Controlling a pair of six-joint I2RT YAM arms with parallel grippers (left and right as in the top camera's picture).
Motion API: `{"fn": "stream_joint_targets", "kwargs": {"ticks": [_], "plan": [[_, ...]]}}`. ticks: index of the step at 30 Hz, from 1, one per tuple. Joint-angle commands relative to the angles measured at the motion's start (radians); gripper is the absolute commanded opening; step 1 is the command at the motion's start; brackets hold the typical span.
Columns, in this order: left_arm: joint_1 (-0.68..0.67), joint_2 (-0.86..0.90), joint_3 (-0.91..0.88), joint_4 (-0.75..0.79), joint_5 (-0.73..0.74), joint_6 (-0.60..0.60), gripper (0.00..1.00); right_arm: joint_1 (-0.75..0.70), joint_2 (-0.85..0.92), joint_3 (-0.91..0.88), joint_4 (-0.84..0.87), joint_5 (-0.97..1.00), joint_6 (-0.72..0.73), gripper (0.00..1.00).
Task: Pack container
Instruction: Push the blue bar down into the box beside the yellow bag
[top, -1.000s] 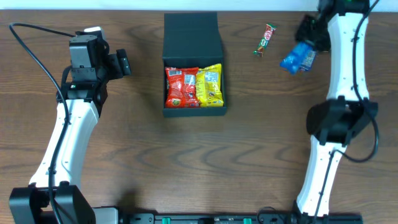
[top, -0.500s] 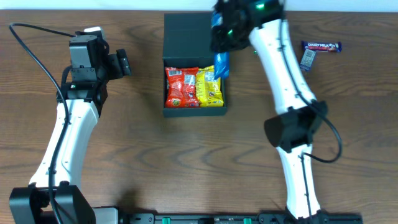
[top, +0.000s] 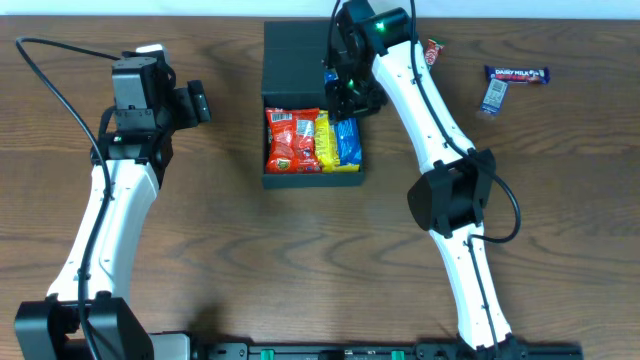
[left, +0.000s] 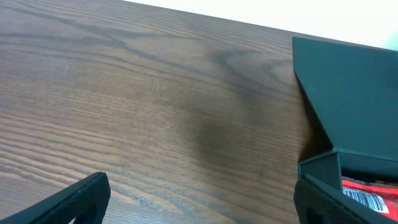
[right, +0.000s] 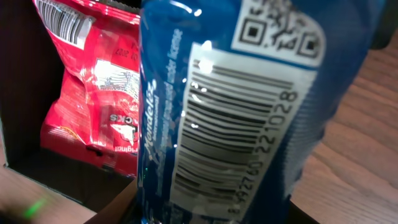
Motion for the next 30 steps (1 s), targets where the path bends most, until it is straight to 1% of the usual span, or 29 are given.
{"fn": "stream_joint_targets", "kwargs": {"ticks": [1,4,10,12,16,18,19,21,22,23,27,30], "plan": [[0.004,0.008,-0.006,-0.002,0.0,-0.004,0.95,0.002,0.005,0.007,-0.008,-0.021,0.035,0.28],[0.004,0.008,-0.006,-0.002,0.0,-0.004,0.95,0.004,0.005,0.007,-0.024,-0.021,0.079,0.27],[0.004,0.008,-0.006,-0.002,0.001,-0.004,0.95,0.013,0.005,0.007,-0.048,-0.021,0.113,0.27],[0.004,0.008,-0.006,-0.002,0.0,-0.004,0.96,0.016,0.005,0.007,-0.05,-0.021,0.113,0.28],[0.004,0.008,-0.006,-0.002,0.001,-0.004,0.96,0.02,0.005,0.007,-0.051,-0.021,0.112,0.33],[0.004,0.008,-0.006,-0.002,0.0,-0.004,0.95,0.02,0.005,0.007,-0.053,-0.021,0.112,0.47],[0.004,0.008,-0.006,-0.002,0.001,-0.004,0.95,0.02,0.005,0.007,-0.053,-0.021,0.112,0.59],[0.004,0.008,-0.006,-0.002,0.001,-0.004,0.96,0.02,0.005,0.007,-0.052,-0.021,0.112,0.72],[0.004,0.008,-0.006,-0.002,0.001,-0.004,0.96,0.02,0.005,0.007,-0.049,-0.021,0.112,0.81],[0.004,0.008,-0.006,-0.002,0.001,-0.004,0.95,0.018,0.005,0.007,-0.045,-0.021,0.112,0.83],[0.004,0.008,-0.006,-0.003,0.001,-0.004,0.96,0.006,-0.005,0.008,-0.029,-0.021,0.112,0.82],[0.004,0.008,-0.006,-0.002,0.001,-0.004,0.95,-0.005,-0.033,0.011,-0.006,-0.021,0.112,0.73]]}}
